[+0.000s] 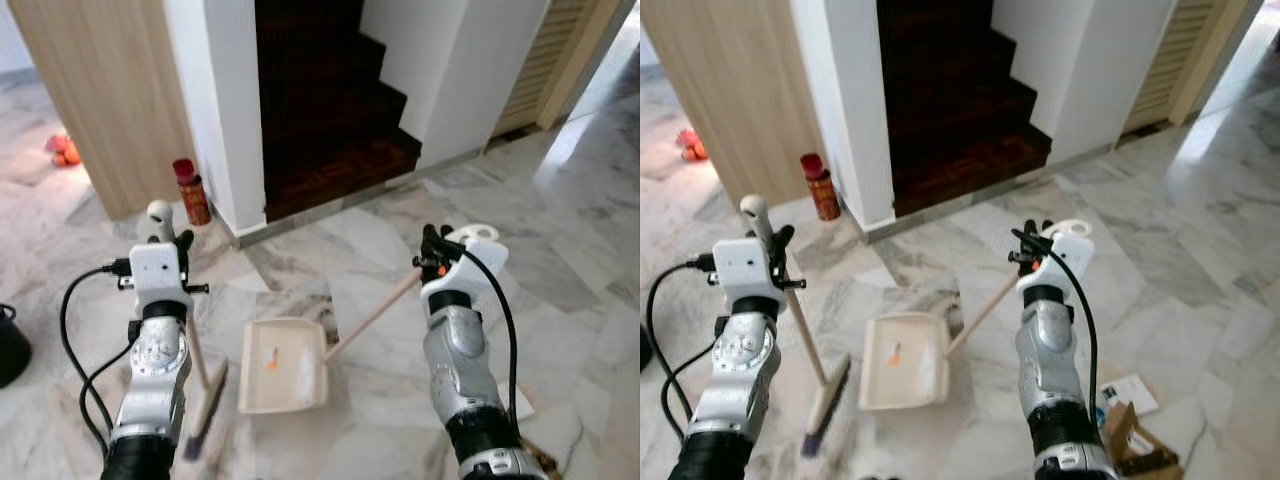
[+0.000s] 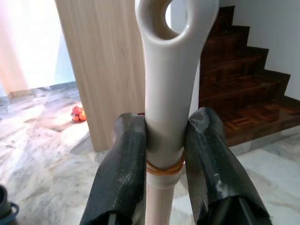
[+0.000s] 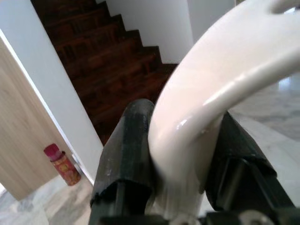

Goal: Sweep floor

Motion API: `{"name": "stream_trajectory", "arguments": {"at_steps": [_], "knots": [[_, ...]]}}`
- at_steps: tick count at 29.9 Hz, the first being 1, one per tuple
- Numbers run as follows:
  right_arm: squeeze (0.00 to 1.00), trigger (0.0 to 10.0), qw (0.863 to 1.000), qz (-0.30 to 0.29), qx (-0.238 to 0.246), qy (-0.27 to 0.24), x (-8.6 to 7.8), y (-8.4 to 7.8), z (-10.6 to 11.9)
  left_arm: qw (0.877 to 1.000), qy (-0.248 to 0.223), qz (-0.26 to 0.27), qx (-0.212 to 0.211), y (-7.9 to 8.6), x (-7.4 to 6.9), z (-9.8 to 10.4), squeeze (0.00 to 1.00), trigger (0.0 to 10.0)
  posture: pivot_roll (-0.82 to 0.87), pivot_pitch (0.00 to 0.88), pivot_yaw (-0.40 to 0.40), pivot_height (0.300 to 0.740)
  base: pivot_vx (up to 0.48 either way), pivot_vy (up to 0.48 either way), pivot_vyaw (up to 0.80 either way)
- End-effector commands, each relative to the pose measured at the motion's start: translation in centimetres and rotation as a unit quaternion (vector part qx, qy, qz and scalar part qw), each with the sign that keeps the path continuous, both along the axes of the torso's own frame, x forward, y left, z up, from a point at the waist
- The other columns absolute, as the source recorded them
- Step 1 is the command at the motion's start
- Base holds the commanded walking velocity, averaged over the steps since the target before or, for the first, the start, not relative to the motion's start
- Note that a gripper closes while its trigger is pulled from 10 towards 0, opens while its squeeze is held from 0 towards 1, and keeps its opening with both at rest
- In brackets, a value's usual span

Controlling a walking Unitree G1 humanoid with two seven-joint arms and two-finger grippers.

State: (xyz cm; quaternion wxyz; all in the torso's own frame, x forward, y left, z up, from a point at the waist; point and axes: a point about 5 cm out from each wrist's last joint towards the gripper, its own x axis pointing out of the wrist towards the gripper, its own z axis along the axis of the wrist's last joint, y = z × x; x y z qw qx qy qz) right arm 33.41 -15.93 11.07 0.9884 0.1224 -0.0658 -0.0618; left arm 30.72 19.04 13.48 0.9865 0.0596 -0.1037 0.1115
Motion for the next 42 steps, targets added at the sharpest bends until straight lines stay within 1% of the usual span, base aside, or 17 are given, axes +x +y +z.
{"name": "stream_trajectory", "arguments": {"at_steps": [1, 10, 42], "knots": [[0.0, 10.0, 0.999, 0.003, 0.005, -0.034, 0.44, 0.29, 1.68, 1.0, -0.025, 0.007, 0.008, 0.36, 0.17, 1.39, 0.0, 10.0, 0.03, 0.002, -0.062, 0.74, 0.0, 0.341, 0.0], [0.0, 10.0, 1.0, 0.005, -0.001, -0.031, 0.47, 0.31, 1.66, 1.0, -0.024, 0.01, 0.008, 0.41, 0.2, 1.38, 0.0, 10.0, 0.03, 0.006, -0.063, 0.74, 0.0, 0.34, 0.0], [0.0, 10.0, 1.0, 0.012, 0.002, -0.024, 0.62, 0.5, 1.48, 1.0, -0.02, 0.014, 0.01, 0.53, 0.19, 1.36, 0.0, 10.0, 0.04, 0.007, -0.066, 0.74, 0.0, 0.338, 0.0]]}}
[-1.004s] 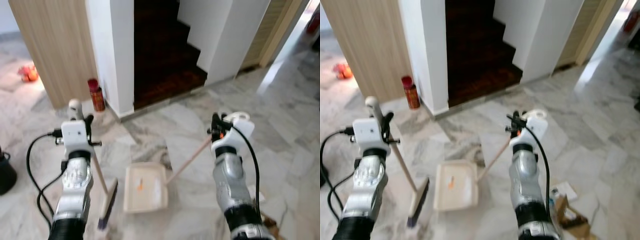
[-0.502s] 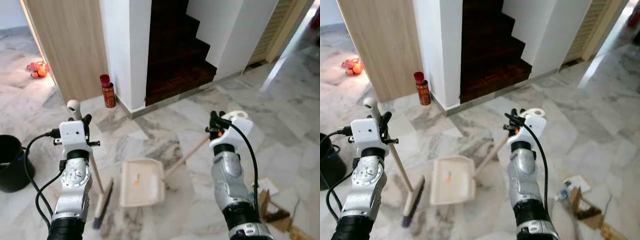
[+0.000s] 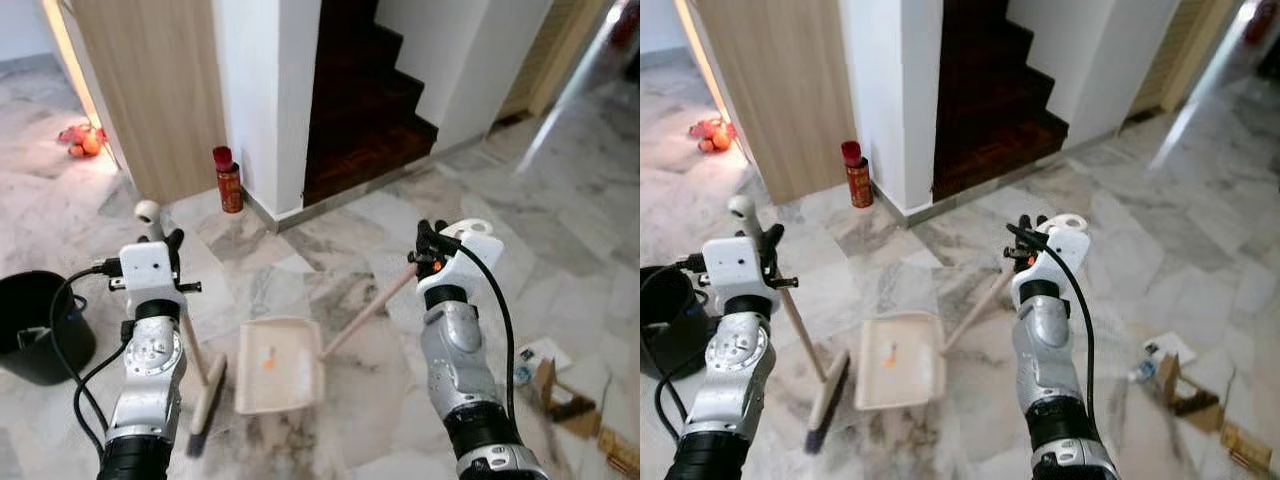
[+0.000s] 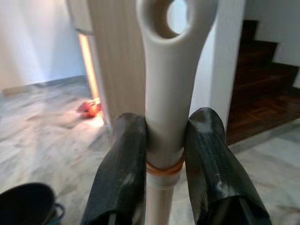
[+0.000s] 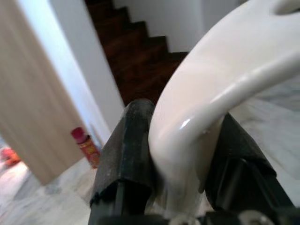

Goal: Sweep floor

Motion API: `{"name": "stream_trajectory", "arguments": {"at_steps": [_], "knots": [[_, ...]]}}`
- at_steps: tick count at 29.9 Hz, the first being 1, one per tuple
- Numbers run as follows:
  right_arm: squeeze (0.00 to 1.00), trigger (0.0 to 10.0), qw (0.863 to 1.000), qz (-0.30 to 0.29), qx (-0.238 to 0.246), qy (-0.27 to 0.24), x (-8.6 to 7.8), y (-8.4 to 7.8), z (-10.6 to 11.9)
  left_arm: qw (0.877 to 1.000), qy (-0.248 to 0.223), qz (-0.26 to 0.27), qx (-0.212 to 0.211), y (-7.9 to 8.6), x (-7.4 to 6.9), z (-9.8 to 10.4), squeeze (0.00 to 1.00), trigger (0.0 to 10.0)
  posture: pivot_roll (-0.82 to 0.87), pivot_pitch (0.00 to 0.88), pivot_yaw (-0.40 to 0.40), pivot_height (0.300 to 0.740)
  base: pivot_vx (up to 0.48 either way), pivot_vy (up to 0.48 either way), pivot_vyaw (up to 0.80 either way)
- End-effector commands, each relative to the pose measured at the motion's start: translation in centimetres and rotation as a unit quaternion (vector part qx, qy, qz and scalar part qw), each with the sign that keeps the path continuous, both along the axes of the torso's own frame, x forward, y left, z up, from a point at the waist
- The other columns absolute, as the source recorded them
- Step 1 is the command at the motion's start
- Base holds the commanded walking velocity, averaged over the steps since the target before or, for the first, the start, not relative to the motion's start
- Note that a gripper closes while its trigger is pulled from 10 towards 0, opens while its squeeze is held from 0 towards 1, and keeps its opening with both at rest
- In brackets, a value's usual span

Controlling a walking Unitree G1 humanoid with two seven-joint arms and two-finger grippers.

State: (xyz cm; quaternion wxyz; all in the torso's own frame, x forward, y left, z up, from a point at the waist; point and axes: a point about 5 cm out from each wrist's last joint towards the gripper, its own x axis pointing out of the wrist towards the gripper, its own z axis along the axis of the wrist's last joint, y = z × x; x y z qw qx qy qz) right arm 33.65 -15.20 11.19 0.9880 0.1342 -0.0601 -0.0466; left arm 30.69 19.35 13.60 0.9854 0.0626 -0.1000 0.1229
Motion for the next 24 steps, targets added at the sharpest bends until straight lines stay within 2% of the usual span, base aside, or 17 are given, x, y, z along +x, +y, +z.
{"name": "stream_trajectory", "arguments": {"at_steps": [1, 18, 24], "knots": [[0.0, 10.0, 1.0, -0.005, -0.009, -0.027, 0.39, -0.25, 1.37, 1.0, -0.023, 0.002, 0.008, 0.21, 0.24, 1.25, 0.0, 10.0, 0.04, 0.007, -0.066, 0.74, 0.0, 0.334, 0.0], [0.0, 10.0, 1.0, -0.005, -0.013, -0.025, 0.45, -0.15, 1.39, 1.0, -0.021, -0.002, 0.007, 0.15, 0.24, 1.22, 0.0, 10.0, 0.04, 0.002, -0.065, 0.74, 0.0, 0.333, 0.0], [0.0, 10.0, 1.0, -0.004, -0.014, -0.025, 0.43, -0.14, 1.35, 1.0, -0.02, -0.001, 0.007, 0.12, 0.23, 1.18, 0.0, 10.0, 0.04, 0.008, -0.065, 0.74, 0.0, 0.323, 0.72]]}}
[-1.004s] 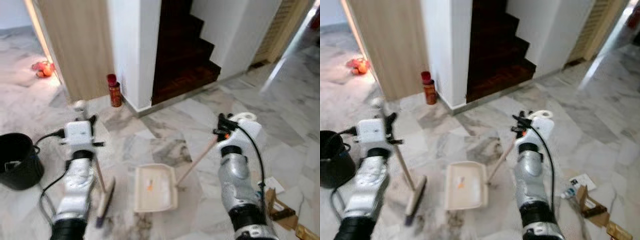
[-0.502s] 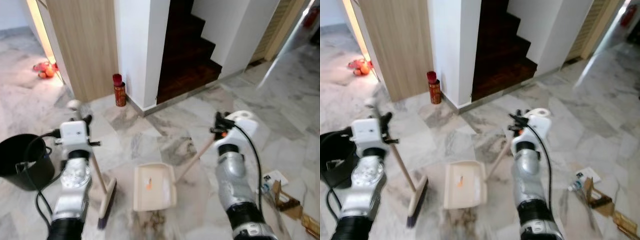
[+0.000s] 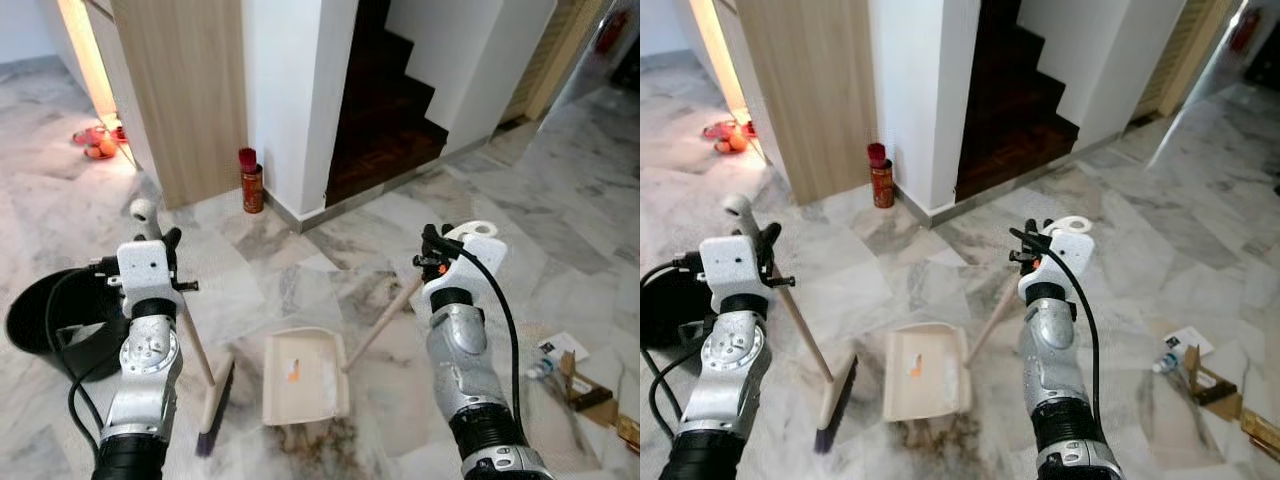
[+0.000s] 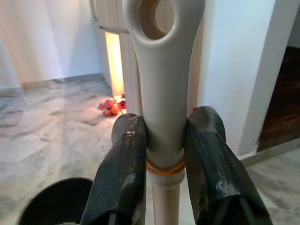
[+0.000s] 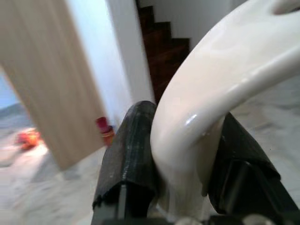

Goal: Sweep floor

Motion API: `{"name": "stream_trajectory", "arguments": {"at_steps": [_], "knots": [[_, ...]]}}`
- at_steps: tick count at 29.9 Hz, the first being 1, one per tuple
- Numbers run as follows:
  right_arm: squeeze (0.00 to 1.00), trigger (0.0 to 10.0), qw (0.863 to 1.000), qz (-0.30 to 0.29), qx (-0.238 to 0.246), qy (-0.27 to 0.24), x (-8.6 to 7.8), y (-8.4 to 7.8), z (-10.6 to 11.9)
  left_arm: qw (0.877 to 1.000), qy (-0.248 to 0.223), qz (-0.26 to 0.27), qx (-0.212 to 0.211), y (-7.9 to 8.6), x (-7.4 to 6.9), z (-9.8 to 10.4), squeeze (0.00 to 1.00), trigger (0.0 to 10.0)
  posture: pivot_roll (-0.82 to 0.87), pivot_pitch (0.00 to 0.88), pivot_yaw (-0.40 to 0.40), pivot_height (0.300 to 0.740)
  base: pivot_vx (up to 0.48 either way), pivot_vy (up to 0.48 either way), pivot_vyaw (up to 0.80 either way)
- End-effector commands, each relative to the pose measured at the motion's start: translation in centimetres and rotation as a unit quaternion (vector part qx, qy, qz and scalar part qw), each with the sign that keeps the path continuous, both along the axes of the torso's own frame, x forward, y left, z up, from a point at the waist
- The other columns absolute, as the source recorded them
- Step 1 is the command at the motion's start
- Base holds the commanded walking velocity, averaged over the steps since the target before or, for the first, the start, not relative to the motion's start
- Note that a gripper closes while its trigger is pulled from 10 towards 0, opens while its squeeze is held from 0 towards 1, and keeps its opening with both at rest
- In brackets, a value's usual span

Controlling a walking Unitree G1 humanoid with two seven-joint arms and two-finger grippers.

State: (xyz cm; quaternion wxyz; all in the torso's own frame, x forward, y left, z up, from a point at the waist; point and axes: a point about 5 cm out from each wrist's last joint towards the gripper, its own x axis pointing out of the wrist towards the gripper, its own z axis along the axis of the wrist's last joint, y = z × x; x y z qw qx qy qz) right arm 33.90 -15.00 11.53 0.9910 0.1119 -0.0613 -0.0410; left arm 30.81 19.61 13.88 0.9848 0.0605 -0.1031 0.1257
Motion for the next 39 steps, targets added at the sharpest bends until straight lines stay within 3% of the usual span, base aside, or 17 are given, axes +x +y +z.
{"name": "stream_trajectory", "arguments": {"at_steps": [1, 20, 39], "knots": [[0.0, 10.0, 1.0, -0.007, 0.009, -0.024, 0.17, -0.35, 0.98, 1.0, -0.016, -0.004, 0.009, -0.15, 0.1, 0.88, 0.0, 10.0, 0.04, 0.008, -0.065, 0.74, 0.0, 0.326, 0.8], [0.0, 10.0, 1.0, 0.006, 0.009, -0.019, 0.2, -0.02, 0.84, 1.0, -0.015, -0.004, 0.009, -0.17, 0.15, 0.89, 0.0, 10.0, 0.04, 0.016, -0.066, 0.74, 0.0, 0.319, 0.25], [0.0, 10.0, 1.0, 0.005, 0.016, -0.012, 0.26, 0.02, 0.68, 1.0, -0.015, -0.004, 0.008, -0.13, 0.16, 0.93, 0.0, 10.0, 0.05, 0.02, -0.068, 0.74, 0.0, 0.316, 0.0]]}}
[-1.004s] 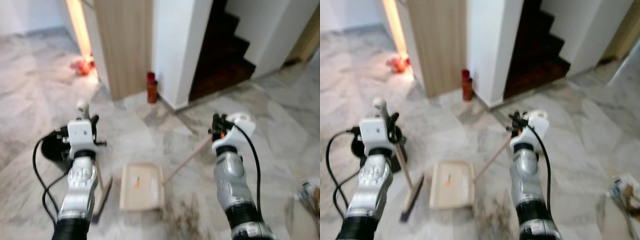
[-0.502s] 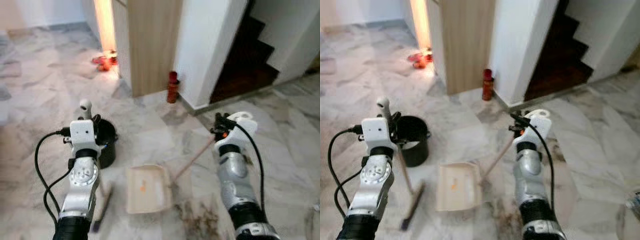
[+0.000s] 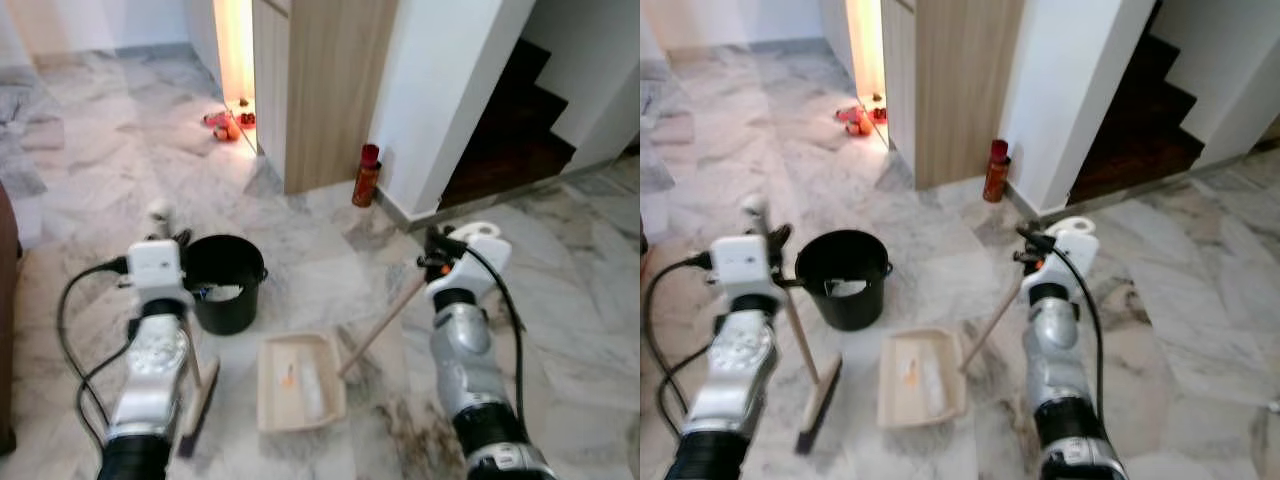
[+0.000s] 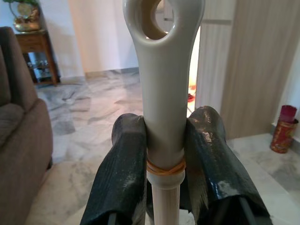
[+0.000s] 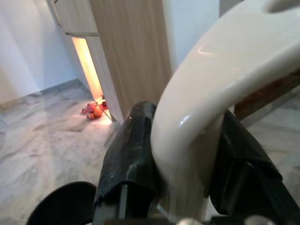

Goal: Sweep floor

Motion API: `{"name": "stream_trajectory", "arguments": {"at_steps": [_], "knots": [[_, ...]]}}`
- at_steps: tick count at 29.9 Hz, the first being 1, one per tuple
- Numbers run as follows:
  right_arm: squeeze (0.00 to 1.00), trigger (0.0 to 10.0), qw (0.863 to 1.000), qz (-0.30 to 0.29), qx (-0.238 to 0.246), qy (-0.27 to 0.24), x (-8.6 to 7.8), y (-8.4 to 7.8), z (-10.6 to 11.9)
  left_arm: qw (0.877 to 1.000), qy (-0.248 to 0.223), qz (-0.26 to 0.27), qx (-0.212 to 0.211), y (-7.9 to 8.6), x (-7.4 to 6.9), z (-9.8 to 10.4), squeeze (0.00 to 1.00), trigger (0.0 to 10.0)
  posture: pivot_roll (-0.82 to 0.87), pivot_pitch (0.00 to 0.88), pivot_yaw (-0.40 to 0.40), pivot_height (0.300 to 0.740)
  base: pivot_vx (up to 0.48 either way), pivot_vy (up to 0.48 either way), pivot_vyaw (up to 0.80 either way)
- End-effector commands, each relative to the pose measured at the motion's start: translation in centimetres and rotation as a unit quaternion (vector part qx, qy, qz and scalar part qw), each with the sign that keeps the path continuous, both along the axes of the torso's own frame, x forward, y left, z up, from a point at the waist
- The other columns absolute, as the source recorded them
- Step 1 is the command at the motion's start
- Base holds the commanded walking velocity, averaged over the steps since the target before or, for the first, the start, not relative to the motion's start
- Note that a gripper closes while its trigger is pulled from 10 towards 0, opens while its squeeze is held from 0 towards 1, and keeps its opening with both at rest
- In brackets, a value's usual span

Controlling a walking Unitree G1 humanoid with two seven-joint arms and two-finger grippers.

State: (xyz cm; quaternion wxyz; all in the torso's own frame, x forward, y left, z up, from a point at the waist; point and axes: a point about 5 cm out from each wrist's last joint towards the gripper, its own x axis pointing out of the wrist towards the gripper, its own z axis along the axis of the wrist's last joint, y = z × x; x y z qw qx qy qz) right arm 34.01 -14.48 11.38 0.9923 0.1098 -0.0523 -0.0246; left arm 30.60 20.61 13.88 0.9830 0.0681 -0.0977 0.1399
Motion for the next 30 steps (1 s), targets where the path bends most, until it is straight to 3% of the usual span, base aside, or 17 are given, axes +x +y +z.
{"name": "stream_trajectory", "arguments": {"at_steps": [1, 30], "knots": [[0.0, 10.0, 1.0, -0.012, 0.019, -0.019, 0.15, -0.5, 0.83, 1.0, -0.02, -0.019, 0.002, -1.13, 0.36, 0.93, 0.0, 10.0, 0.05, 0.02, -0.068, 0.74, 0.0, 0.315, 0.0], [0.0, 10.0, 1.0, -0.001, 0.024, -0.014, 0.41, -0.12, 0.87, 1.0, -0.017, -0.023, 0.003, -1.19, 0.45, 0.9, 0.0, 10.0, 0.06, 0.002, -0.069, 0.74, 0.0, 0.315, 0.0]]}}
